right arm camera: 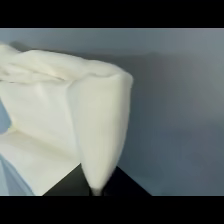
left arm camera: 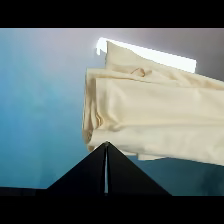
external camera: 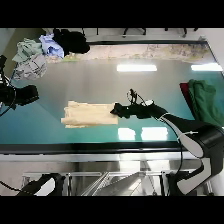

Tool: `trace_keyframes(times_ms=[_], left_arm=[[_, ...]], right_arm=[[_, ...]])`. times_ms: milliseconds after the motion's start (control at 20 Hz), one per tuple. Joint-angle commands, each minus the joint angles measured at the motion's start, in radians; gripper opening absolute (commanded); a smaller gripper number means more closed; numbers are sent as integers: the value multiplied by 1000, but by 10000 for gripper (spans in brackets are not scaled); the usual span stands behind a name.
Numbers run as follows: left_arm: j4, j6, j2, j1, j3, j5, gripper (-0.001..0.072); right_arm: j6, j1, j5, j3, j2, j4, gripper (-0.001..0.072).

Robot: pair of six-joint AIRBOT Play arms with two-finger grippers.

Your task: Fold the shirts.

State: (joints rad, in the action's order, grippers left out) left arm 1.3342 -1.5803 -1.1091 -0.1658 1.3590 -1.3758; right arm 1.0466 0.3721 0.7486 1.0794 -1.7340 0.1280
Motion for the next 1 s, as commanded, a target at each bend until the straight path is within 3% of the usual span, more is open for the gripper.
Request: trace_keyframes(times_ms=[0, 300, 400, 550, 700, 950], left_arm=[[1, 1, 0, -1, 13, 15, 11], [-95, 42, 0, 0, 13, 18, 10], [-105, 54, 0, 19, 13, 30, 10], [-104, 55, 0, 70, 13, 55, 10], [-104, 55, -1, 117, 13, 100, 10], [-101, 55, -1, 144, 13, 127, 10]], right_arm=[[32, -65, 16, -9, 131, 105, 19], [249, -335, 76, -103, 569, 438, 19], [263, -395, 109, -104, 676, 452, 19], [259, -447, 18, -102, 789, 406, 20], [206, -520, -23, -40, 784, 392, 20], [135, -613, -18, 193, 598, 392, 20]])
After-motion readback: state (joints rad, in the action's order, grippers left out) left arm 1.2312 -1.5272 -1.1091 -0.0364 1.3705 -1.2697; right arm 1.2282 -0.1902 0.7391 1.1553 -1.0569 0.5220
